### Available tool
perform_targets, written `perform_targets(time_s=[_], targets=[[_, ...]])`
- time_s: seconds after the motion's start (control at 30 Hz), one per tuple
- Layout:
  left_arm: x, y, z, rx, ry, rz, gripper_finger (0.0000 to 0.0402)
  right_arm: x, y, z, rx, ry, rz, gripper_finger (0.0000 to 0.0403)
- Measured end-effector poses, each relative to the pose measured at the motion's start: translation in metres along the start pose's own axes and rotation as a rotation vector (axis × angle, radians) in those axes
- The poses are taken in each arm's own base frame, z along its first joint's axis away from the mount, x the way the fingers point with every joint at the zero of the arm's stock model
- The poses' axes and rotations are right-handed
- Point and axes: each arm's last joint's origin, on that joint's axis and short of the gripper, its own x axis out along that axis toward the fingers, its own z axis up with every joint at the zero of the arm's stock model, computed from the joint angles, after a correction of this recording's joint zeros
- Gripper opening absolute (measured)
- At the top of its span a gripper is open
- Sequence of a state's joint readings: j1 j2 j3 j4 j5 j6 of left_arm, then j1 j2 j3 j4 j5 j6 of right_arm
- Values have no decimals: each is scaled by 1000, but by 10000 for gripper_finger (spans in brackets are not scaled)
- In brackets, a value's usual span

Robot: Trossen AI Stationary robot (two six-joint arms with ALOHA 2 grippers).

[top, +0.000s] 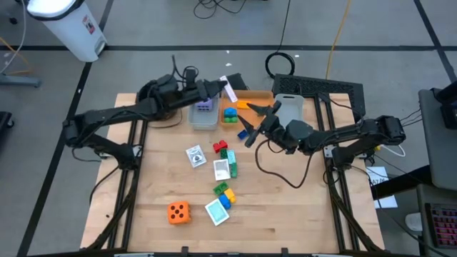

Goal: Pick & Place Toys
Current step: Put the red deck of cards into the right gray bin

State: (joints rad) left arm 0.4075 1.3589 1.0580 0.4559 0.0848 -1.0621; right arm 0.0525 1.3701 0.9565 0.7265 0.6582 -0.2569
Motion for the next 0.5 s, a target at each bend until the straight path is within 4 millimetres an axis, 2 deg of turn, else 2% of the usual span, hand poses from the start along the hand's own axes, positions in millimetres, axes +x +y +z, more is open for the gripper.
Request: perform_targets(time_s=[0.1, 0.23, 0.37, 0.5], targets=[[10, 7, -5, -31, -8, -25, 312, 0, 0, 0, -15, 0, -12, 236], [20, 15, -14, -72, 0, -45, 321, 0, -2, 0, -16, 12, -54, 236], [25, 19, -22, -89, 25, -46, 331, 3, -6, -1, -19, 14, -69, 236], [26, 17, -26, -97, 21, -60, 318, 6, -9, -3, -14, 16, -80, 236]])
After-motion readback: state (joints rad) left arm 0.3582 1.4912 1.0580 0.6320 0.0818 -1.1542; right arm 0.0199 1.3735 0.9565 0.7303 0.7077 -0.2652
